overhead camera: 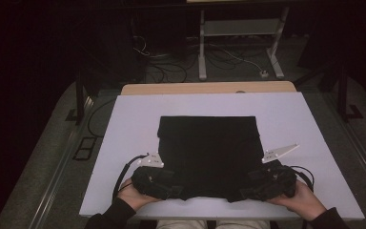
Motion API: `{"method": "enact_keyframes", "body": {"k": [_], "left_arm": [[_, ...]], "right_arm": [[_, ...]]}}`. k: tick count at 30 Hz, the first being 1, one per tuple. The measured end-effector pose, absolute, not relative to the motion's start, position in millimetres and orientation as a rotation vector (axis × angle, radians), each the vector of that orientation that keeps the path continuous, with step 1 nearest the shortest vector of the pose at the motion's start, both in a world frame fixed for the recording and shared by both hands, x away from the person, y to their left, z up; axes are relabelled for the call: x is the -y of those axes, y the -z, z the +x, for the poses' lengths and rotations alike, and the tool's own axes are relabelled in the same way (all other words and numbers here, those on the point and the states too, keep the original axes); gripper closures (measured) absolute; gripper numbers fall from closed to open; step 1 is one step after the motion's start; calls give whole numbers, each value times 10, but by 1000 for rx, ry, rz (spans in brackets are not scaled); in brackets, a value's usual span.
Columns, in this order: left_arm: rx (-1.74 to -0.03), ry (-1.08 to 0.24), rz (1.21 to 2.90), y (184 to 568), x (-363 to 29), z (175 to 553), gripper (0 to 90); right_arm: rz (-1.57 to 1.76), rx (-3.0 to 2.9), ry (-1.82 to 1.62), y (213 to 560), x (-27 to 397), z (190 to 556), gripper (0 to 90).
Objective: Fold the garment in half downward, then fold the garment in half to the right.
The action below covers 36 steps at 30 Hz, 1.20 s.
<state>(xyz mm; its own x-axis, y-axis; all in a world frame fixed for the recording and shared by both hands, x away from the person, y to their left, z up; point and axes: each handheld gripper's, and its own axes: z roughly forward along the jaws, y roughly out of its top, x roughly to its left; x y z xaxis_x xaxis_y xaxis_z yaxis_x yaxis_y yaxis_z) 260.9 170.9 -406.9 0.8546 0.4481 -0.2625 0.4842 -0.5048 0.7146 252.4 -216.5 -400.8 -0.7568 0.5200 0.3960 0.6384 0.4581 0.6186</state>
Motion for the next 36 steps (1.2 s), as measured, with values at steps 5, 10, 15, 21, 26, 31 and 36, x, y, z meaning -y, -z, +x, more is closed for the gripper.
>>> {"method": "enact_keyframes", "body": {"k": [5, 10, 15, 21, 26, 31, 36], "left_arm": [[-706, 28, 2118, 4020, -1785, 2630, 188], [-718, 14, 2098, 3993, -1855, 2640, 124], [-735, -4, 2081, 3979, -1923, 2644, 71], [-772, -43, 2064, 3993, -2014, 2642, 0], [-798, -67, 2035, 3984, -2084, 2629, 0], [-816, -96, 2015, 3983, -2160, 2627, 0], [-844, -119, 1993, 3989, -2251, 2636, 0]], "right_arm": [[-1050, 2558, 1211, 3945, 2154, 2578, 32], [-1031, 2588, 1211, 3889, 2108, 2623, 0], [-1022, 2613, 1222, 3857, 2062, 2674, 0], [-1036, 2660, 1248, 3810, 1985, 2780, 0], [-1031, 2688, 1239, 3795, 1906, 2902, 0], [-1032, 2694, 1248, 3778, 1854, 3031, 0], [-1043, 2690, 1276, 3751, 1797, 3142, 0]]}}
